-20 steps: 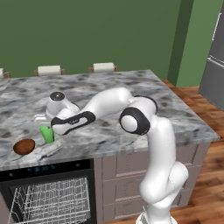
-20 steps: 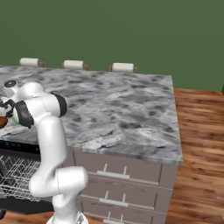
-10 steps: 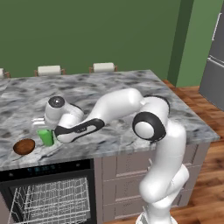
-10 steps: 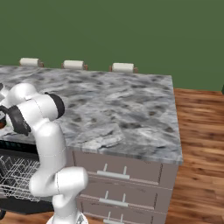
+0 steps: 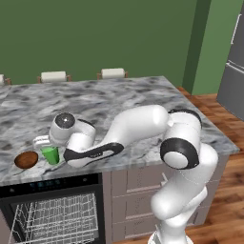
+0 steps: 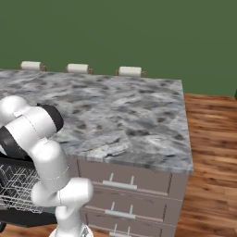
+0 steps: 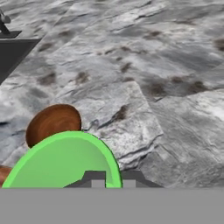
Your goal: Pick up the cup and bowl from the counter, place them in the dishwasher, and close the dishwasher door.
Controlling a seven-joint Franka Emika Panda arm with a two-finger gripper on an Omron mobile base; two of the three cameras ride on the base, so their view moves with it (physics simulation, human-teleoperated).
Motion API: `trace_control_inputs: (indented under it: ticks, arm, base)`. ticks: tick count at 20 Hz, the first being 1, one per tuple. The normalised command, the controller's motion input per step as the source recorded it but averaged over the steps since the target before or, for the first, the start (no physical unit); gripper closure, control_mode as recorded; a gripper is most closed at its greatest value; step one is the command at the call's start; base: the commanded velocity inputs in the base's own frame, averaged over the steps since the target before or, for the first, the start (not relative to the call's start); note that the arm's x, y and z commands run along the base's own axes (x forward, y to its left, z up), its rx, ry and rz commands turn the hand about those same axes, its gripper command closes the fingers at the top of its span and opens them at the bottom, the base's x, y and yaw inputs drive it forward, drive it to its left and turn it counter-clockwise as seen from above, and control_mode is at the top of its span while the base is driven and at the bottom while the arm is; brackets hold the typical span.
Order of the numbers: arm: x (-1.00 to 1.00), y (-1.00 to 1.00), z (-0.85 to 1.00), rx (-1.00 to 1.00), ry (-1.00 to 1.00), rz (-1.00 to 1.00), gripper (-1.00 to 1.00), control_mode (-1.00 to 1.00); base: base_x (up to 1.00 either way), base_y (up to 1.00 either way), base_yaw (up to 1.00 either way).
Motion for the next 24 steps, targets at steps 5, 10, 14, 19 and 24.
trace_control_inputs:
  ticks: [5,10,14,19,24]
  arm:
    - [-0.37,-0.18,0.0,0.0,-0.04,0.05,1.0,-1.0]
    - [-0.4,-0.2,0.0,0.01,-0.01,0.06,1.0,-1.0]
    - [-0.51,-0.13,0.0,0.0,-0.03,0.07,1.0,-1.0]
    - [-0.5,-0.05,0.0,-0.01,-0.03,0.11,1.0,-1.0]
    - [-0.4,0.0,0.0,-0.08,-0.03,0.15,1.0,-1.0]
  base:
    - [0.0,0.0,0.0]
    - [0.0,0.0,0.0]
    - [0.0,0.0,0.0]
    - [0.0,0.0,0.0]
    - [0.0,0.0,0.0]
